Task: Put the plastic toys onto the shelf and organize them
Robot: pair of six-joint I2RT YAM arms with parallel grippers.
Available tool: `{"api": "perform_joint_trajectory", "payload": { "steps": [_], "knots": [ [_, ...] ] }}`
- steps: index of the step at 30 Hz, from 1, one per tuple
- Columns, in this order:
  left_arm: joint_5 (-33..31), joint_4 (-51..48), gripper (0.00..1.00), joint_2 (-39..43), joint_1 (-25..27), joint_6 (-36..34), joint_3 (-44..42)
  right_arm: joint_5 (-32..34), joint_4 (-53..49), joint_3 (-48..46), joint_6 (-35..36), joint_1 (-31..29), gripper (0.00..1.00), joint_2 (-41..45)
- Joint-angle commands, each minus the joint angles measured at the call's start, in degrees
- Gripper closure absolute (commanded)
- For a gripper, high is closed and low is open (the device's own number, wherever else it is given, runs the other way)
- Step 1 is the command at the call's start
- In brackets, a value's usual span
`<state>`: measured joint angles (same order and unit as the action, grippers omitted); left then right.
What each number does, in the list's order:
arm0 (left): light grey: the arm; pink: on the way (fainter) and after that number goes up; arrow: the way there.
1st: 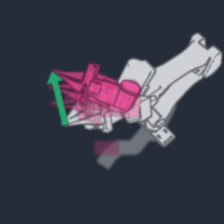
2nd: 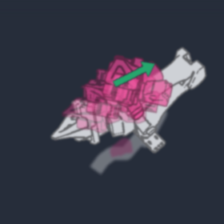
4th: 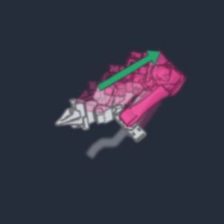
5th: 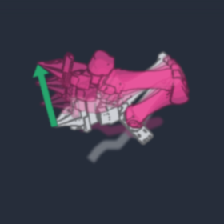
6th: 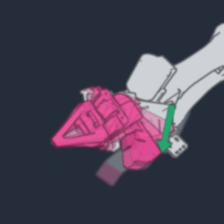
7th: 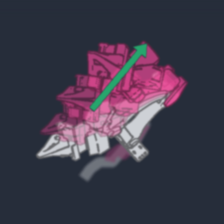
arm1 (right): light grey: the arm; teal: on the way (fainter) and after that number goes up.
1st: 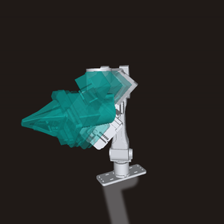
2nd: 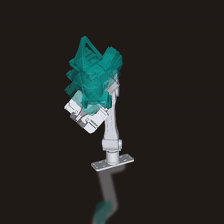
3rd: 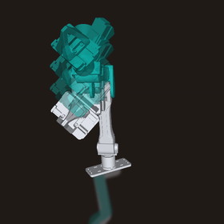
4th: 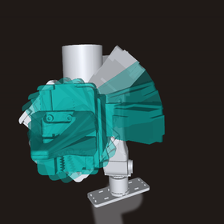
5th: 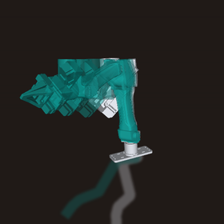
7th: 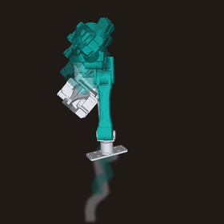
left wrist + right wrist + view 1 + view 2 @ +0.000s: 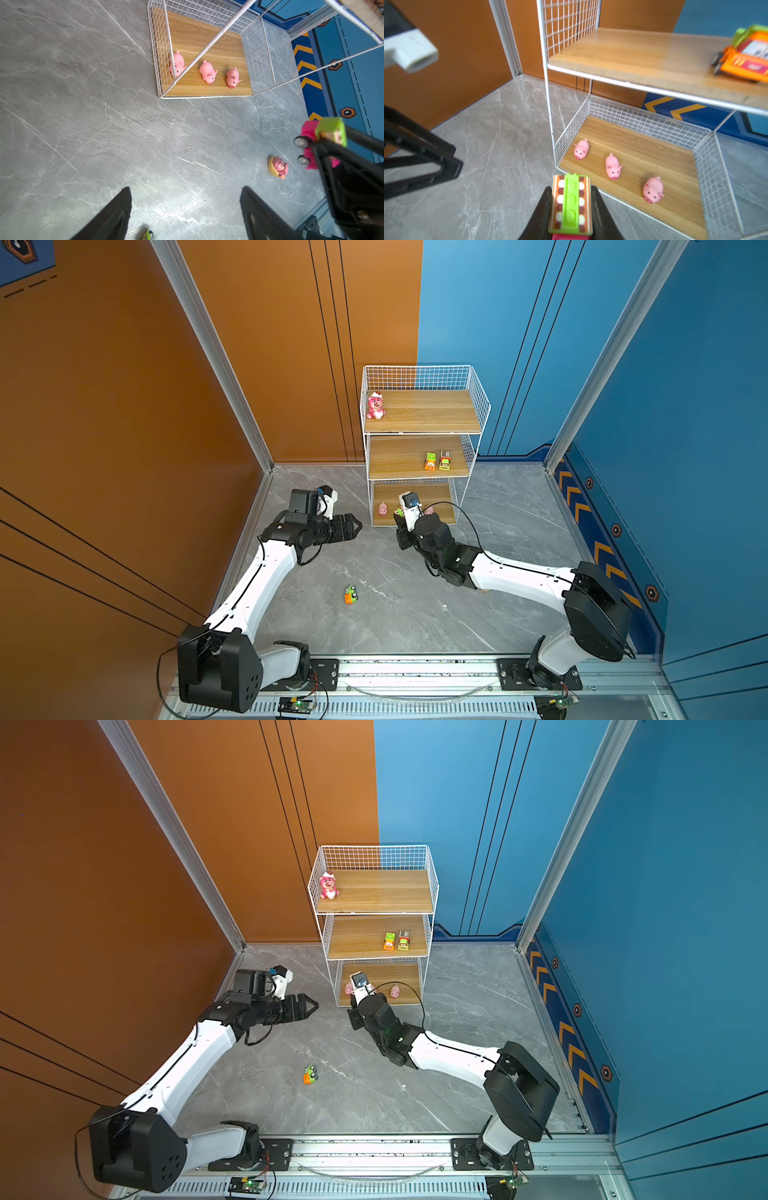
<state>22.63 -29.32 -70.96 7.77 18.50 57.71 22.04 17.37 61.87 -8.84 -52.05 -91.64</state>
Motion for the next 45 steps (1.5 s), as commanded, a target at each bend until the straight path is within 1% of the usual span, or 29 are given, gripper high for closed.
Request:
{"api": "perform_joint_trajectory", "payload": {
  "steps": [1,6,14,21,30,45],
  "knots": [
    [0.5,0.5,0.17,1.8,-0.1,0.3,-0.8,4.6,-6.5,5.0,-1.1,1.6,0.80,-2.0],
    [0.8,0.5,0.17,2.2,0.1,0.4,-0.9,6.4,-7.5,10.2,-0.5,3.0,0.80,-4.2],
    [1.6,0.6,0.17,2.3,0.1,0.6,-0.9,8.7,-6.2,14.3,1.1,4.0,0.80,-5.7],
    [2.0,0.7,0.17,2.5,0.2,0.7,-1.0,10.0,-3.2,15.6,1.8,4.4,0.79,-6.2],
    [1.9,0.7,0.17,2.6,0.1,0.6,-1.1,11.8,-1.3,20.4,3.4,4.5,0.79,-10.0],
    [1.8,0.7,0.17,2.7,0.2,0.5,-1.1,15.2,3.4,23.4,6.3,4.9,0.79,-14.2]
  ]
}}
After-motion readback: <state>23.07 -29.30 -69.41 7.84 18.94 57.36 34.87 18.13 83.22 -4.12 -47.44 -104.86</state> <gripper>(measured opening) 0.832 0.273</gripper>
